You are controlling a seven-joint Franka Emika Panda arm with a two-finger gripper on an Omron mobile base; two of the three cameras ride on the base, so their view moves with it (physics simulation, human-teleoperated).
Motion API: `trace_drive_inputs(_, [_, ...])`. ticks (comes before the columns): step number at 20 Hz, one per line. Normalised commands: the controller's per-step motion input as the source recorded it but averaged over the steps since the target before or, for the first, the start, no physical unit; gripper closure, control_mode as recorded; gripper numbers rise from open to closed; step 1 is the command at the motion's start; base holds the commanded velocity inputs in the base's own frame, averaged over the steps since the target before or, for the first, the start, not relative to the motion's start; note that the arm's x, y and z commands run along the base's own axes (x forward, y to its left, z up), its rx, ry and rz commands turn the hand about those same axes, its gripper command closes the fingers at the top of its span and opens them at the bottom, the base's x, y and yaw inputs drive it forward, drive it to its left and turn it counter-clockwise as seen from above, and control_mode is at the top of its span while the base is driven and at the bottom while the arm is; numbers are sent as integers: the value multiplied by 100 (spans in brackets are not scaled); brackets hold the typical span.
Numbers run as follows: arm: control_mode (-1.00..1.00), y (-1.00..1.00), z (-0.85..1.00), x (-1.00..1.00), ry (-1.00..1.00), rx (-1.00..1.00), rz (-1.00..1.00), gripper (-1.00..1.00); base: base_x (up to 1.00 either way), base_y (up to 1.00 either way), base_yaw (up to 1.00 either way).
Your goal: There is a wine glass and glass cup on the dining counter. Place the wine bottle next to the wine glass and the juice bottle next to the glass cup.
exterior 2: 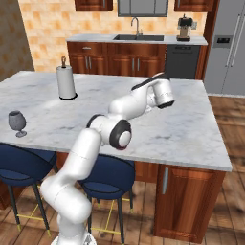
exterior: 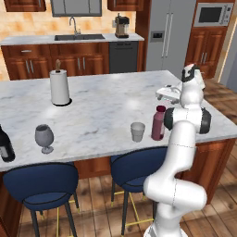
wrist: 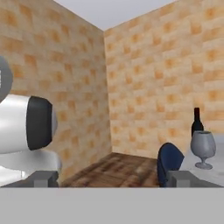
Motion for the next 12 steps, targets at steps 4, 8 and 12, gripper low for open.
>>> trace_drive_inputs(4, [-100,-12,49,-81,-9,-2,0,-100,0,0,0])
trace_drive_inputs(8, [-100,7,37,-100,-25,-10,-7,-100,0,0,0])
trace_drive_inputs(12, [-100,19,42,-100,-25,-12,-17,-100,0,0,0])
